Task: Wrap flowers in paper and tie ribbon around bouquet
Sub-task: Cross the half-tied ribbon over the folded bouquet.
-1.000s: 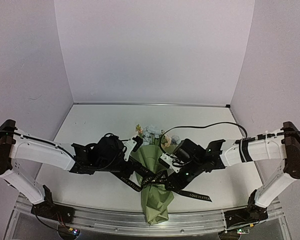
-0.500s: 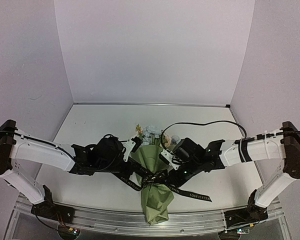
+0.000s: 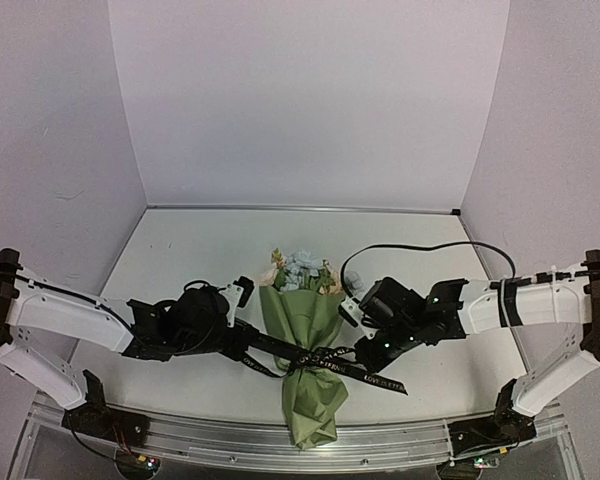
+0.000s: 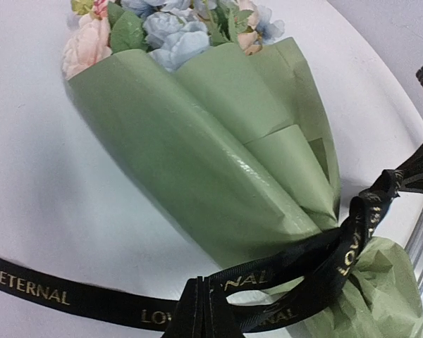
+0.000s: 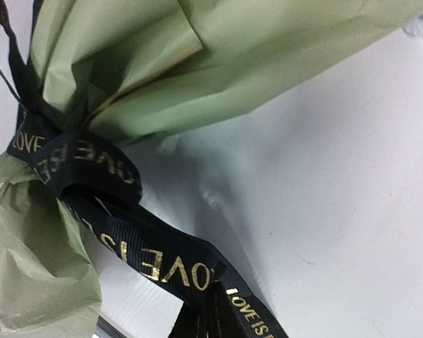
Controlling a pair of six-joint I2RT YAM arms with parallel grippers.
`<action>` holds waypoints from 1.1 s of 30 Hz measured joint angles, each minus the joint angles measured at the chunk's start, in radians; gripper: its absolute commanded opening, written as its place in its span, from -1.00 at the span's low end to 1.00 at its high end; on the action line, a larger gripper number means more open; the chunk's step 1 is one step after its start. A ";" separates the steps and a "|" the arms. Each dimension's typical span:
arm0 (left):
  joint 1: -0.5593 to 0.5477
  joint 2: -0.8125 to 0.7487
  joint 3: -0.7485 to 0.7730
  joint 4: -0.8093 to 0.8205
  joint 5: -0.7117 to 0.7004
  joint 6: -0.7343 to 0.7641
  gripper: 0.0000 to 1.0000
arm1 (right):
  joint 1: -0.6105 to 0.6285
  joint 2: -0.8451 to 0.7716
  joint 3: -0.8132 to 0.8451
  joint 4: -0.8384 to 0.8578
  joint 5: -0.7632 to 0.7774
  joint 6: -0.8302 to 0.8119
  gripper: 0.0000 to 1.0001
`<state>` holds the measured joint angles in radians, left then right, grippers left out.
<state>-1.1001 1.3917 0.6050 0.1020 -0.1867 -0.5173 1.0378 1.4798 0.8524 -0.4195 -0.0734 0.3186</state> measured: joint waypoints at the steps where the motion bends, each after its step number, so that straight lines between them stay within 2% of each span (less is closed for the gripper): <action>1: 0.002 -0.005 -0.004 -0.003 -0.010 -0.008 -1.00 | 0.000 -0.001 0.000 -0.014 0.008 0.000 -1.00; 11: 0.031 -0.019 -0.015 -0.059 -0.060 -0.045 -1.00 | 0.000 -0.025 -0.003 -0.094 0.106 0.005 -1.00; 22: 0.049 -0.009 -0.019 -0.073 -0.058 -0.061 -1.00 | 0.027 -0.037 -0.056 -0.087 0.167 0.123 -1.00; 33: 0.093 0.018 -0.019 -0.077 -0.007 -0.059 -1.00 | 0.105 0.073 -0.017 -0.005 0.165 0.244 -1.00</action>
<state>-1.0074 1.4098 0.5861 0.0255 -0.1939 -0.5758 1.1425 1.5526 0.8350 -0.4248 0.0920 0.5628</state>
